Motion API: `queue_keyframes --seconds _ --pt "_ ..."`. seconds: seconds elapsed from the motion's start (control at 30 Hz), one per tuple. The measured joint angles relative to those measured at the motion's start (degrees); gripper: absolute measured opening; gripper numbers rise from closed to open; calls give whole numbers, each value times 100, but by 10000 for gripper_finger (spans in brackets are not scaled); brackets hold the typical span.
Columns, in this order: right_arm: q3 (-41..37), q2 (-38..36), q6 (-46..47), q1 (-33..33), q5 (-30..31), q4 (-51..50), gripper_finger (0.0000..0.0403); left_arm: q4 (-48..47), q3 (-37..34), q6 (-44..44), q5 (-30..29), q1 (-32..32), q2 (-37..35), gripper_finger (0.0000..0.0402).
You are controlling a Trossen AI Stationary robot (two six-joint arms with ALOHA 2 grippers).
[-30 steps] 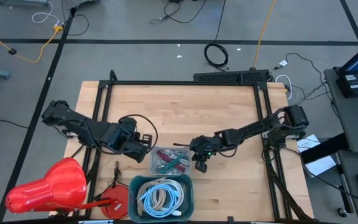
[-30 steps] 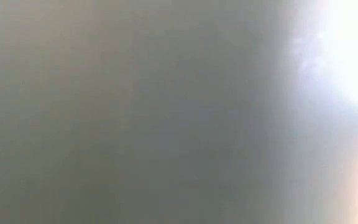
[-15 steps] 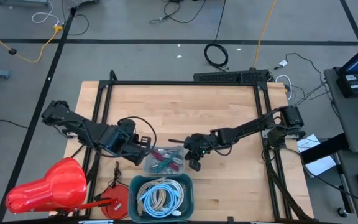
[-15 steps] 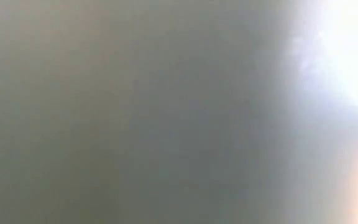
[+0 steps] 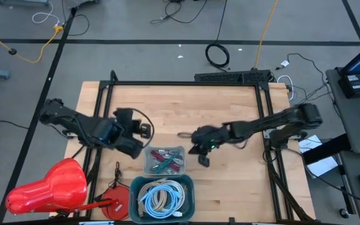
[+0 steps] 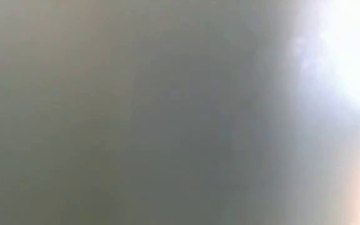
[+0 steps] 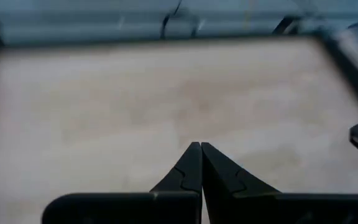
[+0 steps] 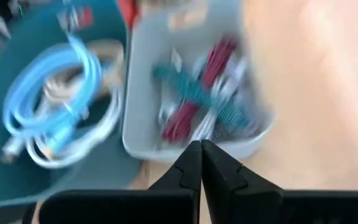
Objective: Pick & Place USB Port
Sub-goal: Return to Home Position
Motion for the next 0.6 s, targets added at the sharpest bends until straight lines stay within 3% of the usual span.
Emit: queue_keyframes --seconds 0.13,0.3,0.6 --pt "0 -1218 -540 -123 570 -511 0 190 0 1029 -855 -23 -559 1" --pt "-250 -2769 -1559 -261 535 -983 0 241 -487 1557 -1172 -362 -1561 1" --pt "-2407 -5656 -1093 -655 482 -639 0 1842 -3469 1240 -2064 -1753 -4251 0"
